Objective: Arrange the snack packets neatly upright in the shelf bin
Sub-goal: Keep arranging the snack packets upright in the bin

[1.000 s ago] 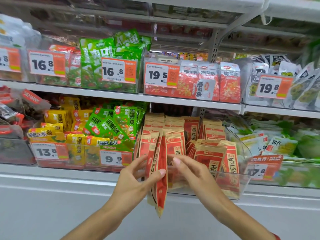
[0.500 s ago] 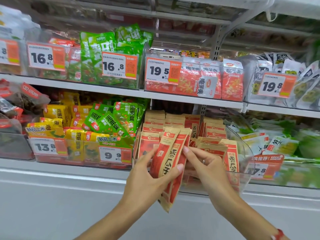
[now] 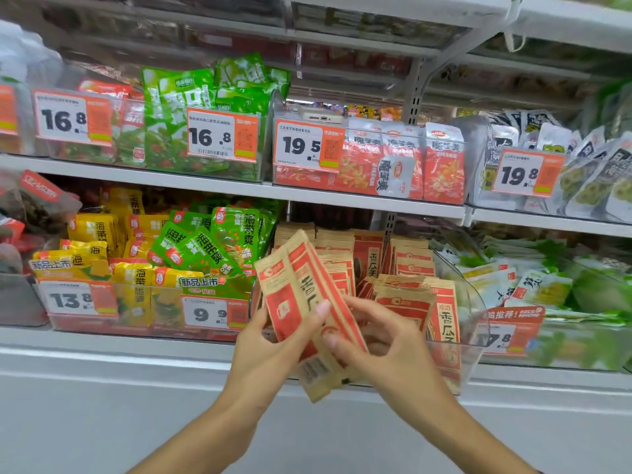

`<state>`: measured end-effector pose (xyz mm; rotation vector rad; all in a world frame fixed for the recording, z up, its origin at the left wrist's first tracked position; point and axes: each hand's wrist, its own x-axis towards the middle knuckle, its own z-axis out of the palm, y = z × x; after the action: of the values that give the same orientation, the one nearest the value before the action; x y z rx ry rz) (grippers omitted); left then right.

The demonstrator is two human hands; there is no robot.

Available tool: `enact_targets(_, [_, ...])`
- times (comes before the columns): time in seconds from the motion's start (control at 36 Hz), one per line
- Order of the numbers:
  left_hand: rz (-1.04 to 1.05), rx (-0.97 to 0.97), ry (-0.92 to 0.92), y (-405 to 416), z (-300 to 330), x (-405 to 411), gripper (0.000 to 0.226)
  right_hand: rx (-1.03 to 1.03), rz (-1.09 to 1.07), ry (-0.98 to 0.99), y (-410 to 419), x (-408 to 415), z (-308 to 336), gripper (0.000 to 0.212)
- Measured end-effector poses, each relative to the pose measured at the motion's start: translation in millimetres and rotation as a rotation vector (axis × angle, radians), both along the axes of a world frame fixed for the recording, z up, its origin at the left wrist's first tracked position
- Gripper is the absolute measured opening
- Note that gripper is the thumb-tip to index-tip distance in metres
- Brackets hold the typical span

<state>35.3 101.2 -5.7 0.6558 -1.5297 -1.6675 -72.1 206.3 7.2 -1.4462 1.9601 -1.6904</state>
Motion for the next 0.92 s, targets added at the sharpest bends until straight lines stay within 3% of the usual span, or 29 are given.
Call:
enact_targets(0.06, [0.026, 0.016, 0.024, -4, 0, 1, 0.053, -0.027, -0.015, -0.118, 1, -7, 2, 0.041])
enact_targets(0.17, [0.031, 0.031, 0.079, -5, -1, 3, 0.024, 0.028, 0.012, -0.269, 2, -18, 1, 0.034])
enact_targets(0.33, [0.079, 0.007, 0.139, -1, -3, 3, 0.021, 0.195, 0.075, -0.401, 0, -23, -1, 0.029])
enact_targets(0.44, [0.079, 0.041, 0.145, -2, -3, 5, 0.022, 0.060, 0.109, -0.451, 3, -20, 1, 0.030])
enact_targets(0.53, [0.087, 0.048, 0.126, -1, -3, 6, 0.039, -0.118, -0.016, -0.189, 2, -10, 3, 0.032])
enact_targets(0.61, [0.020, 0.080, 0.120, 4, 4, 7, 0.058, -0.242, -0.162, 0.321, 2, -11, 2, 0.037])
enact_targets(0.67, [-0.084, 0.073, 0.123, 9, 10, 8, 0.056, -0.256, -0.214, 0.695, 2, -16, -4, 0.035])
enact_targets(0.72, [-0.127, 0.081, 0.136, 11, 13, 9, 0.046, -0.268, -0.243, 0.922, 1, -18, -7, 0.031])
enact_targets(0.83, [-0.099, 0.185, 0.205, 3, 8, 8, 0.018, -0.146, -0.109, 1.028, 0, -17, -8, 0.041])
enact_targets(0.92, [-0.080, 0.107, 0.196, -4, 5, 9, 0.018, 0.027, -0.034, 0.908, 3, -13, -9, 0.065])
